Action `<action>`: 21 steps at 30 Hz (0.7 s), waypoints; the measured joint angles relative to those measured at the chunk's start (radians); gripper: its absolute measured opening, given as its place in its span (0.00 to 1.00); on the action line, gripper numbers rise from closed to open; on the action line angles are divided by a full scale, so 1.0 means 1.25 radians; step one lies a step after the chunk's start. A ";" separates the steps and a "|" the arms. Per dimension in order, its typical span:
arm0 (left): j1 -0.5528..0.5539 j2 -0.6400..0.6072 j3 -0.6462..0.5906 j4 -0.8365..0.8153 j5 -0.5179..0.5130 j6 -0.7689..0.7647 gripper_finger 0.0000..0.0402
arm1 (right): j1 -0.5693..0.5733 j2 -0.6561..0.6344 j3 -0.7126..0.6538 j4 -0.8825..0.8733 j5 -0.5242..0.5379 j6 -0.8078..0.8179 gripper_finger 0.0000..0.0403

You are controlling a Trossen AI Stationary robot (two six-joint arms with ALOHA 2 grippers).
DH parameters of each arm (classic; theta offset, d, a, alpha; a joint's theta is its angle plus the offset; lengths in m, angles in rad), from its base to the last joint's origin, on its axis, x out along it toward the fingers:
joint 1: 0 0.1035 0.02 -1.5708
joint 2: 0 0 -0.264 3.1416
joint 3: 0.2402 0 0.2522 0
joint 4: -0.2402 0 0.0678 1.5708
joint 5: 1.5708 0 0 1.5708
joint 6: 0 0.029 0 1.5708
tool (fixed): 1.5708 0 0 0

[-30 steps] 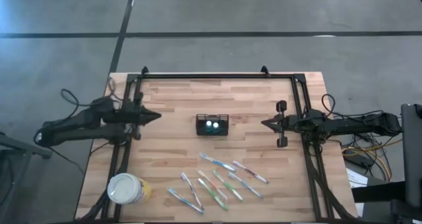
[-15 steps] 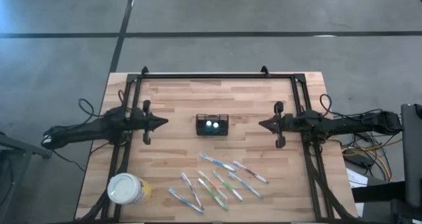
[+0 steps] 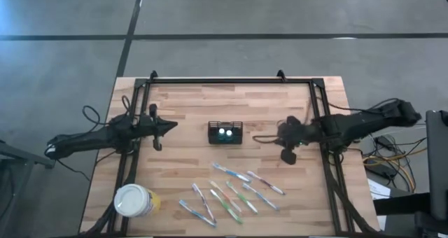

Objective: Pick & Place toothbrushing station
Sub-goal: Put the violet toothbrush into the black wire organizer

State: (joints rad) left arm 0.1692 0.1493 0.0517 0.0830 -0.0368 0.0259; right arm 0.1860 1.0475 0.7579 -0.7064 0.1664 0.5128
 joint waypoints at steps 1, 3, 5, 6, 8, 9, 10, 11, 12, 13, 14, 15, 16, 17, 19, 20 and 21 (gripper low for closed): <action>0.000 0.000 0.000 0.000 0.000 0.002 0.03 | 0.016 0.030 0.026 -0.033 -0.004 0.040 0.02; 0.000 0.000 0.000 0.000 0.000 0.002 0.03 | 0.049 0.089 0.066 -0.064 -0.012 0.106 0.02; 0.000 0.000 0.000 -0.001 0.000 0.002 0.03 | 0.077 0.144 0.098 -0.066 -0.059 0.152 0.04; 0.000 0.000 0.000 -0.003 0.000 0.002 0.03 | 0.092 0.172 0.114 -0.066 -0.083 0.173 0.06; 0.000 0.000 -0.001 -0.011 0.000 0.001 0.03 | 0.117 0.226 0.147 -0.057 -0.111 0.203 0.11; 0.000 0.000 -0.003 -0.012 0.000 0.001 0.03 | 0.129 0.252 0.161 -0.054 -0.117 0.210 0.15; 0.000 0.000 -0.005 -0.015 0.001 -0.001 0.03 | 0.141 0.279 0.178 -0.054 -0.116 0.214 0.18; 0.000 0.000 -0.005 -0.017 0.001 -0.004 0.02 | 0.150 0.305 0.192 -0.054 -0.113 0.220 0.22; 0.000 0.000 -0.005 -0.019 0.001 -0.006 0.02 | 0.156 0.330 0.206 -0.054 -0.111 0.224 0.26; 0.000 0.000 -0.005 -0.019 0.001 -0.007 0.02 | 0.161 0.355 0.220 -0.054 -0.109 0.231 0.30; 0.000 0.000 -0.005 -0.023 0.001 -0.008 0.03 | 0.165 0.379 0.233 -0.054 -0.108 0.238 0.34; 0.000 0.000 -0.005 -0.027 0.001 -0.008 0.03 | 0.168 0.404 0.246 -0.053 -0.106 0.246 0.38; 0.000 0.000 -0.005 -0.029 0.001 -0.008 0.03 | 0.170 0.428 0.257 -0.052 -0.106 0.259 0.41; 0.000 0.000 -0.005 -0.032 0.001 -0.008 0.03 | 0.172 0.452 0.266 -0.053 -0.106 0.274 0.43; 0.000 0.000 -0.005 -0.036 0.001 -0.008 0.03 | 0.173 0.502 0.285 -0.055 -0.116 0.291 0.47; 0.000 0.000 -0.005 -0.040 0.001 -0.008 0.03 | 0.173 0.525 0.293 -0.055 -0.130 0.293 0.49; 0.000 0.000 -0.005 -0.040 0.001 -0.009 0.03 | 0.173 0.548 0.301 -0.055 -0.144 0.293 0.50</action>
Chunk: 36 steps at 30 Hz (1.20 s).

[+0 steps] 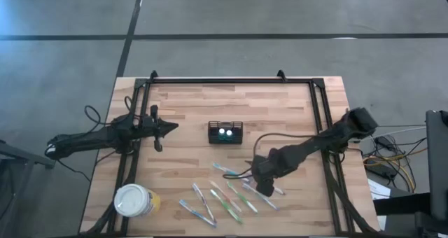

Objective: Pick & Place toothbrushing station
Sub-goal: Put the violet toothbrush into the black wire organizer

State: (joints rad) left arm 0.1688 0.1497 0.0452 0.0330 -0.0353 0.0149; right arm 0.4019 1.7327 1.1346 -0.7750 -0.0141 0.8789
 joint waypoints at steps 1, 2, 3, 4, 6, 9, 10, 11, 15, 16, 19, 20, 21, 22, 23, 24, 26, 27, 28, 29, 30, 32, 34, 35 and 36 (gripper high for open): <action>0.000 0.000 0.000 0.000 0.000 0.000 0.03 | 0.000 0.020 0.007 0.000 -0.012 -0.003 0.50; 0.000 0.000 0.000 0.000 0.000 -0.001 0.03 | 0.000 0.038 0.014 -0.001 -0.020 -0.011 0.51; 0.000 0.000 0.000 0.000 0.000 -0.005 0.03 | 0.000 0.055 0.019 -0.001 -0.024 -0.016 0.51; 0.000 0.000 0.000 0.000 0.000 -0.009 0.03 | 0.000 0.068 0.021 0.000 -0.026 -0.018 0.51; 0.000 0.000 0.000 -0.001 0.000 -0.016 0.03 | 0.000 0.088 0.023 -0.003 -0.027 -0.025 0.51; 0.000 0.000 0.000 -0.007 0.001 -0.026 0.03 | 0.000 0.106 0.021 0.004 -0.026 -0.043 0.51; 0.000 0.000 0.000 -0.007 0.001 -0.029 0.02 | -0.001 0.108 0.017 0.008 -0.025 -0.050 0.51; 0.000 0.000 0.000 -0.007 0.001 -0.031 0.02 | -0.001 0.108 0.012 0.010 -0.018 -0.054 0.51; 0.000 0.000 0.000 -0.010 0.001 -0.036 0.02 | -0.001 0.111 -0.009 0.022 -0.002 -0.064 0.47; 0.000 0.000 0.000 -0.010 0.002 -0.036 0.02 | -0.001 0.110 -0.014 0.024 -0.001 -0.064 0.45; 0.000 0.000 0.000 -0.011 0.002 -0.037 0.02 | -0.001 0.109 -0.029 0.027 -0.001 -0.071 0.36; 0.000 0.000 0.000 -0.011 0.002 -0.037 0.02 | -0.001 0.109 -0.031 0.027 0.001 -0.075 0.33; 0.000 0.000 0.000 -0.011 0.002 -0.039 0.03 | -0.002 0.109 -0.031 0.026 0.002 -0.080 0.29; 0.000 0.000 0.000 -0.010 0.002 -0.043 0.03 | -0.002 0.109 -0.032 0.024 0.005 -0.089 0.24; 0.000 0.000 0.000 -0.011 0.001 -0.050 0.03 | -0.002 0.109 -0.031 0.022 0.009 -0.097 0.20; 0.000 0.000 0.000 -0.011 0.002 -0.056 0.03 | -0.002 0.109 -0.030 0.022 0.013 -0.109 0.15; 0.000 0.000 0.000 -0.011 0.008 -0.066 0.03 | -0.004 0.103 -0.026 0.020 0.024 -0.136 0.07; 0.000 0.000 0.000 -0.011 0.015 -0.068 0.03 | -0.005 0.099 -0.025 0.020 0.027 -0.150 0.06; 0.000 0.000 0.000 -0.011 0.017 -0.069 0.03 | -0.007 0.095 -0.023 0.016 0.028 -0.160 0.05; 0.000 0.000 0.000 -0.011 0.017 -0.071 0.03 | -0.010 0.088 -0.022 0.013 0.033 -0.167 0.05; 0.000 0.000 0.000 -0.011 0.017 -0.074 0.03 | -0.011 0.078 -0.023 0.011 0.051 -0.174 0.05; 0.000 0.000 0.000 -0.012 0.017 -0.075 0.03 | -0.012 0.051 -0.021 0.006 0.094 -0.185 0.05; 0.000 0.000 0.000 -0.013 0.017 -0.078 0.03 | -0.012 0.004 -0.018 0.007 0.138 -0.200 0.04; 0.000 0.000 0.000 -0.013 0.017 -0.080 0.03 | -0.011 -0.021 -0.018 0.011 0.164 -0.204 0.04; 0.000 0.000 0.000 -0.017 0.018 -0.081 0.03 | -0.011 -0.048 -0.021 0.021 0.192 -0.211 0.04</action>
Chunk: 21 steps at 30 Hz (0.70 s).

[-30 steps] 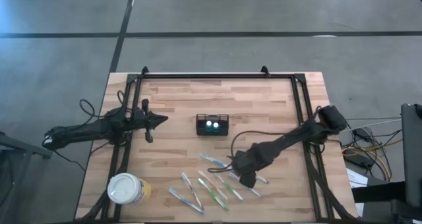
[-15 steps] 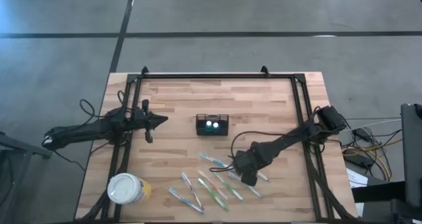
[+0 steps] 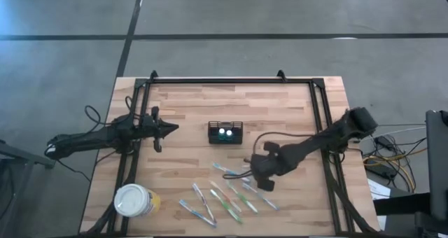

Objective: Pick & Place toothbrushing station
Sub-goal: Put the violet toothbrush into the black wire organizer

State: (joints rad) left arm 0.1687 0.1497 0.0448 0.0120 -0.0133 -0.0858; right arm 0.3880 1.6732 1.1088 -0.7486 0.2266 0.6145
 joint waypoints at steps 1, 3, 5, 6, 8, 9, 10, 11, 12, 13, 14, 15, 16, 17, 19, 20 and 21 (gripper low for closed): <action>0.000 0.000 0.000 -0.003 0.000 -0.001 0.03 | 0.000 -0.025 -0.007 0.010 0.026 -0.011 0.04; 0.000 0.001 -0.001 -0.003 0.001 -0.001 0.03 | -0.003 -0.086 -0.027 0.031 0.068 -0.041 0.04; 0.000 0.001 -0.001 -0.004 0.002 -0.002 0.03 | -0.011 -0.158 -0.053 0.061 0.107 -0.071 0.04; 0.000 0.001 -0.001 -0.004 0.003 -0.001 0.03 | -0.017 -0.200 -0.071 0.077 0.129 -0.080 0.04; 0.000 0.001 -0.001 -0.004 0.002 -0.001 0.03 | -0.037 -0.285 -0.119 0.139 0.159 -0.116 0.02; 0.000 0.001 -0.001 -0.004 0.002 -0.001 0.03 | -0.048 -0.329 -0.148 0.193 0.166 -0.151 0.02; 0.000 0.001 -0.001 -0.004 0.002 -0.001 0.03 | -0.061 -0.373 -0.178 0.253 0.171 -0.189 0.02; 0.000 0.001 -0.001 -0.004 0.002 -0.001 0.03 | -0.074 -0.413 -0.211 0.327 0.178 -0.229 0.02; 0.000 0.001 -0.001 -0.004 0.002 -0.001 0.03 | -0.089 -0.452 -0.244 0.400 0.179 -0.268 0.02; 0.000 0.001 -0.001 -0.004 0.002 0.001 0.03 | -0.106 -0.485 -0.274 0.467 0.179 -0.301 0.02; 0.000 0.001 -0.001 -0.004 0.002 0.004 0.03 | -0.124 -0.513 -0.306 0.530 0.178 -0.334 0.02; 0.000 0.001 -0.001 -0.004 0.002 0.005 0.03 | -0.141 -0.537 -0.333 0.583 0.178 -0.365 0.02; 0.000 0.001 -0.001 -0.004 0.002 0.005 0.03 | -0.158 -0.557 -0.360 0.624 0.177 -0.393 0.02; 0.000 0.000 -0.001 -0.004 0.002 0.005 0.03 | -0.175 -0.571 -0.384 0.661 0.178 -0.418 0.02; 0.000 0.000 -0.001 -0.004 0.002 0.005 0.03 | -0.210 -0.591 -0.424 0.725 0.177 -0.456 0.02; 0.000 0.000 -0.001 -0.004 0.001 0.005 0.03 | -0.227 -0.594 -0.444 0.759 0.176 -0.470 0.02; 0.000 0.000 -0.001 -0.004 0.001 0.005 0.03 | -0.244 -0.594 -0.463 0.801 0.170 -0.481 0.02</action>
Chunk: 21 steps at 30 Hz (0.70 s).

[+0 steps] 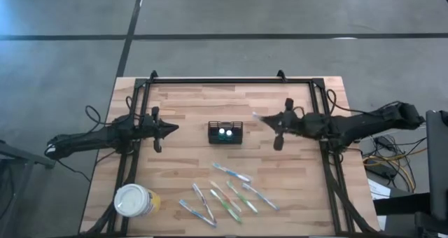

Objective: Pick & Place toothbrushing station
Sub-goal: Put the violet toothbrush into the black wire organizer

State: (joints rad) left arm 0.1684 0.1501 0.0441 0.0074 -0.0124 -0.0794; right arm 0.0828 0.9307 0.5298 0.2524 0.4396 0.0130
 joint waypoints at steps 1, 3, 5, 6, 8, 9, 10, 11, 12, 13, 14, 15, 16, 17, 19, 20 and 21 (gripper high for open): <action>0.000 0.000 0.000 0.000 0.000 0.001 0.03 | -0.018 0.006 -0.019 0.047 -0.015 -0.013 0.02; 0.000 0.000 0.000 0.000 0.000 0.003 0.03 | -0.052 0.028 -0.059 0.170 -0.070 -0.033 0.02; 0.000 0.000 0.000 0.000 -0.001 0.003 0.03 | -0.080 0.060 -0.090 0.300 -0.131 -0.046 0.02; 0.000 0.000 0.000 0.000 -0.001 0.003 0.03 | -0.092 0.080 -0.101 0.370 -0.157 -0.050 0.02; 0.000 0.000 0.000 0.000 -0.001 0.003 0.03 | -0.113 0.127 -0.120 0.487 -0.200 -0.052 0.02; 0.000 0.000 0.000 0.000 -0.001 0.003 0.03 | -0.123 0.154 -0.124 0.541 -0.222 -0.052 0.02; 0.000 0.000 0.000 0.000 -0.001 0.003 0.03 | -0.132 0.184 -0.126 0.587 -0.243 -0.052 0.02; 0.000 0.000 0.000 0.000 -0.001 0.003 0.03 | -0.138 0.211 -0.126 0.625 -0.258 -0.049 0.02; 0.000 0.000 0.000 0.000 -0.001 0.003 0.03 | -0.143 0.241 -0.125 0.658 -0.267 -0.043 0.02; 0.000 0.000 0.000 0.000 -0.004 0.003 0.03 | -0.146 0.270 -0.117 0.671 -0.269 -0.041 0.02; 0.000 0.000 0.000 0.000 -0.006 0.003 0.03 | -0.148 0.298 -0.106 0.673 -0.271 -0.041 0.02; 0.000 0.000 0.000 0.000 -0.008 0.003 0.03 | -0.151 0.326 -0.096 0.670 -0.271 -0.041 0.02; 0.000 0.000 0.000 0.000 -0.009 0.004 0.03 | -0.152 0.354 -0.084 0.669 -0.271 -0.041 0.02; 0.000 0.000 0.000 0.000 -0.009 0.004 0.03 | -0.152 0.380 -0.068 0.669 -0.269 -0.040 0.02; 0.000 0.000 0.000 0.000 -0.010 0.004 0.03 | -0.151 0.427 -0.039 0.675 -0.269 -0.040 0.02; 0.000 0.000 0.000 0.000 -0.010 0.004 0.03 | -0.150 0.450 -0.024 0.682 -0.270 -0.040 0.02; 0.000 0.000 0.000 -0.001 -0.010 0.004 0.03 | -0.150 0.470 -0.011 0.687 -0.271 -0.039 0.02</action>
State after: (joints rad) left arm 0.1684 0.1501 0.0441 0.0068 -0.0250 -0.0741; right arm -0.1048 1.5184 0.5166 1.1106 0.1003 -0.0354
